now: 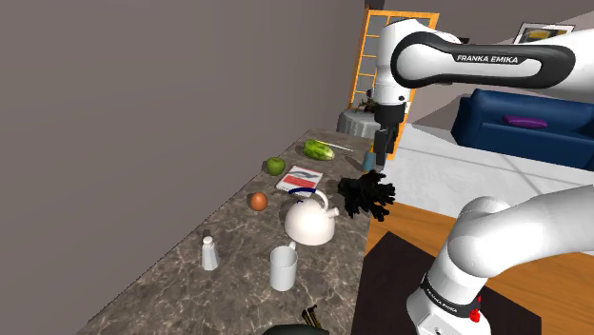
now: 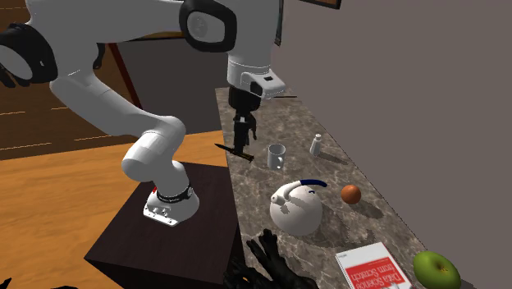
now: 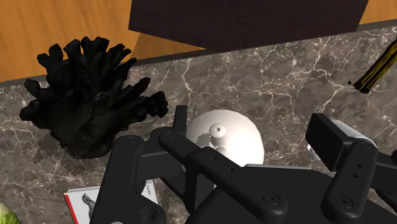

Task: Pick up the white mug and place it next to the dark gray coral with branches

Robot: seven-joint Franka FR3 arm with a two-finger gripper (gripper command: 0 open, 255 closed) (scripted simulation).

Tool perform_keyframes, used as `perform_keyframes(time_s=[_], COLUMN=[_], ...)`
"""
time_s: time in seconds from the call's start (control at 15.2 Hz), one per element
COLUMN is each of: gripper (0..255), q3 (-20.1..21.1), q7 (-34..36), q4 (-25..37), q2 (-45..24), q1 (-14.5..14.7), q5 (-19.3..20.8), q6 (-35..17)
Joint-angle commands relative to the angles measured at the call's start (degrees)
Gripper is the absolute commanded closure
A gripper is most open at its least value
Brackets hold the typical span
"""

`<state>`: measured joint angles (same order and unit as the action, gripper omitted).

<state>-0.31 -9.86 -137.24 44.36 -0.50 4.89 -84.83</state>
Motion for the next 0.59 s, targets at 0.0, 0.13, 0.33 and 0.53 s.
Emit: perform_keyframes(time_s=[0.0,0.13,0.33,0.53], gripper=[0,0,0,0], q3=[0.0,1.51,3.82,6.17], q7=[0.0,0.78,1.89,2.97], q4=[0.0,-1.53,-3.41,-4.78], q2=[0.0,-1.36,-3.86,-6.91], q1=[0.0,1.26,3.16,5.07], q5=[0.0,-1.21,-2.96,-4.56], q6=[0.0,-2.74,-6.95,-11.24])
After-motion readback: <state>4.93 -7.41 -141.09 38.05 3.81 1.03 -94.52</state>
